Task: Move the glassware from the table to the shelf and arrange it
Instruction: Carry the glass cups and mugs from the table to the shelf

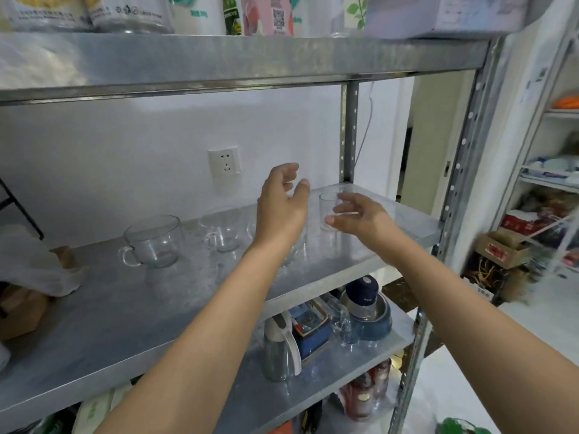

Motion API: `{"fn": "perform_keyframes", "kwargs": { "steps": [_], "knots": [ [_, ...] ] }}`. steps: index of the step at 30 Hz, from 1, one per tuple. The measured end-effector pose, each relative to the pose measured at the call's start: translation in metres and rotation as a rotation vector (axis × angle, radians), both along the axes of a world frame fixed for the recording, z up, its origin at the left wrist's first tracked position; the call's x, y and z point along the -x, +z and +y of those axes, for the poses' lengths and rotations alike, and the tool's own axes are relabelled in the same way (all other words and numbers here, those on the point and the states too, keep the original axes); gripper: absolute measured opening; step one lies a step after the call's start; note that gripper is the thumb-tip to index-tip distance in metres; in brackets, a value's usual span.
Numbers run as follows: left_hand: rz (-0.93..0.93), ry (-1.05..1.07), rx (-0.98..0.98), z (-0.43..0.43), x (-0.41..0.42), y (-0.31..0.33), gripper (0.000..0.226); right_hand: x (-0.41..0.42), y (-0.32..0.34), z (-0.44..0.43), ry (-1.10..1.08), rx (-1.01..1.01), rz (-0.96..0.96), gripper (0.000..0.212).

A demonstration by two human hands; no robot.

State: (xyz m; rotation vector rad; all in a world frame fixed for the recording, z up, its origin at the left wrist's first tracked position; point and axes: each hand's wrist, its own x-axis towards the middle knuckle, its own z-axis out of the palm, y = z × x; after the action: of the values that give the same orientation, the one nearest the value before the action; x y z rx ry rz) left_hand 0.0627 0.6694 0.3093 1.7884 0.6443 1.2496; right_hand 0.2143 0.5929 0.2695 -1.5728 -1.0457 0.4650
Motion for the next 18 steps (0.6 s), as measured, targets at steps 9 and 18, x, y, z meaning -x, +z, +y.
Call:
{"fn": "perform_keyframes", "kwargs": {
  "steps": [9,18],
  "knots": [
    [0.115,-0.38,0.116,-0.071,-0.07,-0.014,0.03,-0.037,-0.008,-0.101,-0.36,-0.072,-0.011,0.051],
    [0.367,-0.865,0.232,-0.204,-0.153,-0.091,0.016,-0.034,-0.072,-0.28,-0.827,-0.041,0.122,0.036]
  ]
}}
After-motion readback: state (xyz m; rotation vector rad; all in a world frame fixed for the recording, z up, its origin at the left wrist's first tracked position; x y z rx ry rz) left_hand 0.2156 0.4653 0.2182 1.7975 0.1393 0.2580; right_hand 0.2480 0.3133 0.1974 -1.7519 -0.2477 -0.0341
